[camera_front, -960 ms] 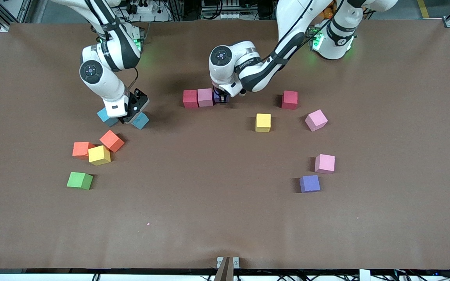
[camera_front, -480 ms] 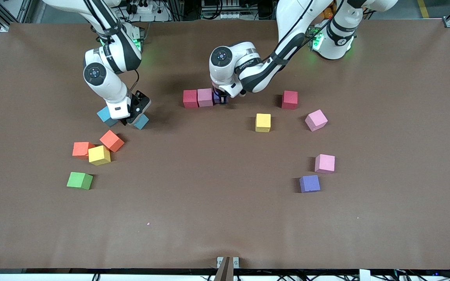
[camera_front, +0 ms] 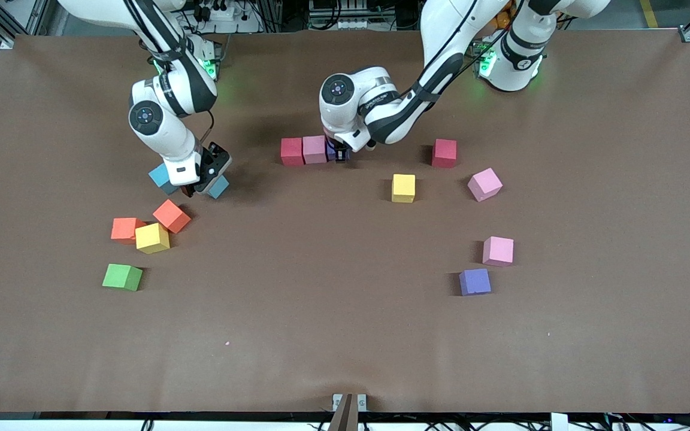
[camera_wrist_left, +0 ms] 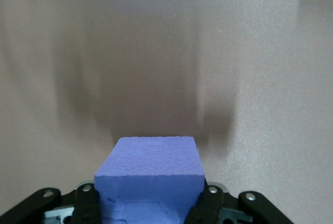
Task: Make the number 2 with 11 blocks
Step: 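Lower purple beside pink with the left gripper while the right gripper reaches cyan, then release purple with the left gripper while the right gripper grasps the cyan block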
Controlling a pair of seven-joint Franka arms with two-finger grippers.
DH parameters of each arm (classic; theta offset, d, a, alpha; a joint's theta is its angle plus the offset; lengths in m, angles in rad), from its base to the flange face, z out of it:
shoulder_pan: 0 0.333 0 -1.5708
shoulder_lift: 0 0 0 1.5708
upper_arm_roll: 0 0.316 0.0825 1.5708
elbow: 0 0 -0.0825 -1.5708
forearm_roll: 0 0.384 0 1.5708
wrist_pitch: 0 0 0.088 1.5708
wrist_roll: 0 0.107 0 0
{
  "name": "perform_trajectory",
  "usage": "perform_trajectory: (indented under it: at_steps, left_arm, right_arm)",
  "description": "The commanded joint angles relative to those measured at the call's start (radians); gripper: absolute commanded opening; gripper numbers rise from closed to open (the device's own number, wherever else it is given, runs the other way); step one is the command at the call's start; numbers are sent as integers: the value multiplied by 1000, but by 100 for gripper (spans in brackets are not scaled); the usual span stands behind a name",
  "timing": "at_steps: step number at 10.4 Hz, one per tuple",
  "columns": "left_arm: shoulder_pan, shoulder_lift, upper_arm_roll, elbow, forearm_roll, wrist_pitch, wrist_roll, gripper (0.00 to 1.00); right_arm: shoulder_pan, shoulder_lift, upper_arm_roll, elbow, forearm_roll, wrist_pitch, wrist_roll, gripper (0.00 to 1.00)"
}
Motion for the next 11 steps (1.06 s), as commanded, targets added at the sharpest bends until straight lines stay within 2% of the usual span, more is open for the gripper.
perform_trajectory:
  at_steps: [1, 4, 5, 6, 11]
  left_arm:
    - [-28, 10, 15, 17, 20, 5, -144, 31]
    - [-28, 11, 15, 23, 20, 6, -141, 36]
    - [-28, 11, 15, 23, 20, 5, -138, 56]
    - [-28, 10, 16, 23, 21, 3, -133, 100]
    - [-26, -27, 9, 23, 38, -65, -127, 100]
  right_arm:
    - [-13, 8, 5, 2, -27, 0, 15, 100]
    - [-14, -63, 7, 20, -33, -86, 7, 100]
    - [-14, -63, 5, 21, -33, -86, 9, 100]
    - [-14, -63, 7, 21, -33, -86, 7, 100]
    - [-19, -31, 5, 20, -70, -60, 9, 100]
